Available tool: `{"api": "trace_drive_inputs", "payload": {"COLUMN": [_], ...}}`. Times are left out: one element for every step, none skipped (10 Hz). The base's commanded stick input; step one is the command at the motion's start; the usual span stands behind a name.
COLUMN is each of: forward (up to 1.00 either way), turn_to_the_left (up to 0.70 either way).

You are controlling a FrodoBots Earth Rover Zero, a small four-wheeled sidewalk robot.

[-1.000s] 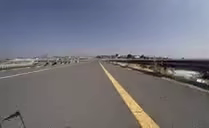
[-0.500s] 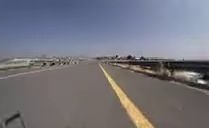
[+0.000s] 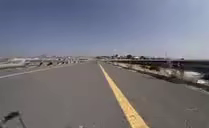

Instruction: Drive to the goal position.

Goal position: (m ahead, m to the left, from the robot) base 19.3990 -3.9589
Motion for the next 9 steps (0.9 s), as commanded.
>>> {"api": "trace_drive_inputs", "payload": {"forward": [1.00,1.00,1.00,1.00,1.00,1.00,1.00,1.00,1.00], "turn_to_the_left": [0.09,0.00,0.00,0.00,0.00,0.00,0.00,0.00,0.00]}}
